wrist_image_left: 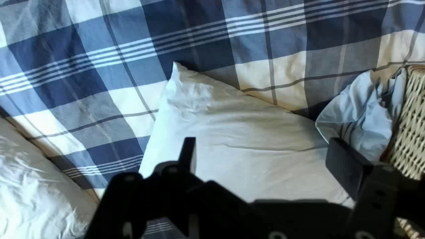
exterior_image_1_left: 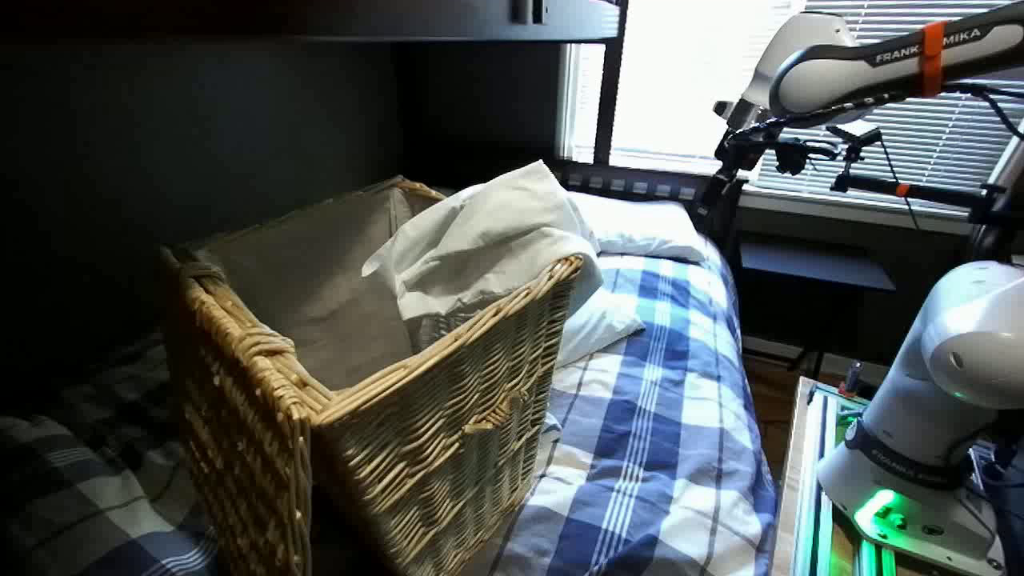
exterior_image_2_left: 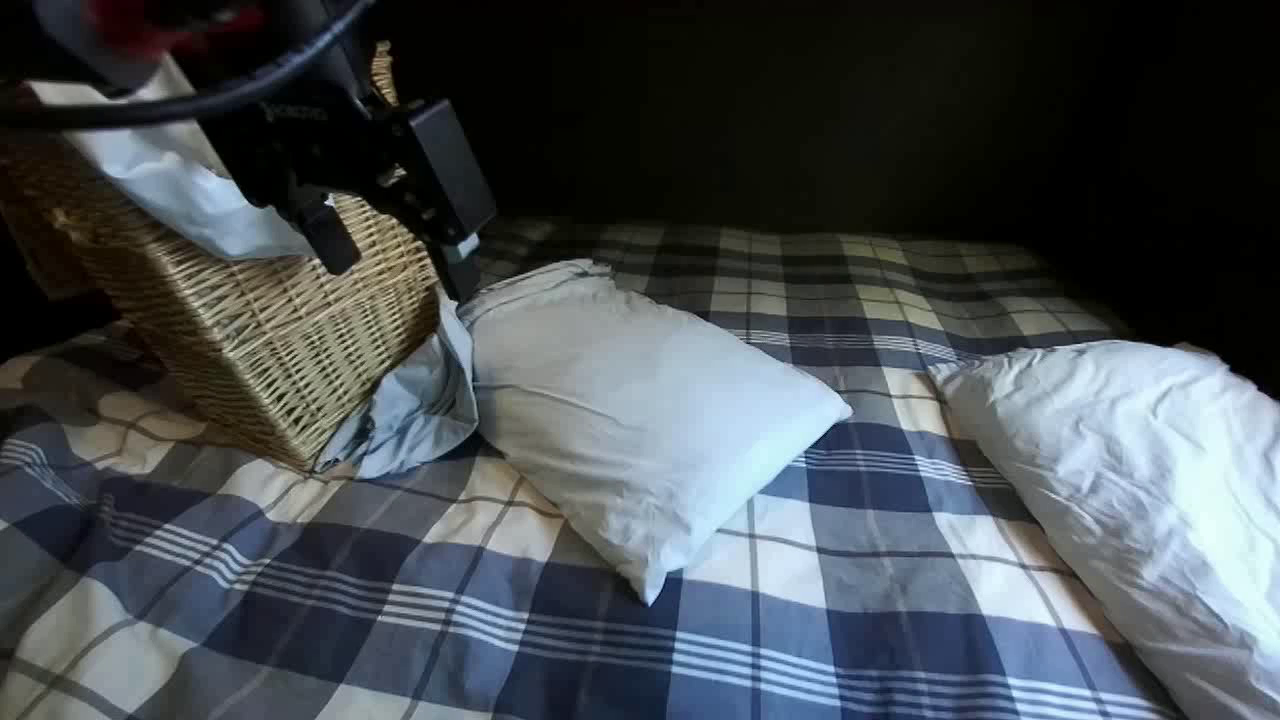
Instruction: Put the cloth on the edge of the basket in the basket
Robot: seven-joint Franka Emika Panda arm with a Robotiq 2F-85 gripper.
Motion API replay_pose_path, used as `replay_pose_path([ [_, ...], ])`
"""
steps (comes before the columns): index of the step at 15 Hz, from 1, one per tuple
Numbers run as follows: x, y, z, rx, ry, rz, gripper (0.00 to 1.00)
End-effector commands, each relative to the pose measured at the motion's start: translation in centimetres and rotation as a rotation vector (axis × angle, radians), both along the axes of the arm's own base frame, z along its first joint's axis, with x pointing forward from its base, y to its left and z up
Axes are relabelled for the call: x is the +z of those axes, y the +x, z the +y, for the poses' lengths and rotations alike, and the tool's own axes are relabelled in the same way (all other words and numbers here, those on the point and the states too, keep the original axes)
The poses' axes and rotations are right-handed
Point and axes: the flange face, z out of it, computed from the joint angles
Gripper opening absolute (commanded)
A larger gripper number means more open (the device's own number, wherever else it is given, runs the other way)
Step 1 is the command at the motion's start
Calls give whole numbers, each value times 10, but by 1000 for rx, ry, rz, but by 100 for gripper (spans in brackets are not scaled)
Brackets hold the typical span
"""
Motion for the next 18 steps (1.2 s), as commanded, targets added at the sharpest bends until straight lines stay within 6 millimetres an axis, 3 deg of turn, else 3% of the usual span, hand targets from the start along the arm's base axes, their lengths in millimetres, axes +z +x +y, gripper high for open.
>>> replay_pose_path([
  [1,1,0,0,0,0,1,100],
  [18,0,0,0,0,1,2,100],
])
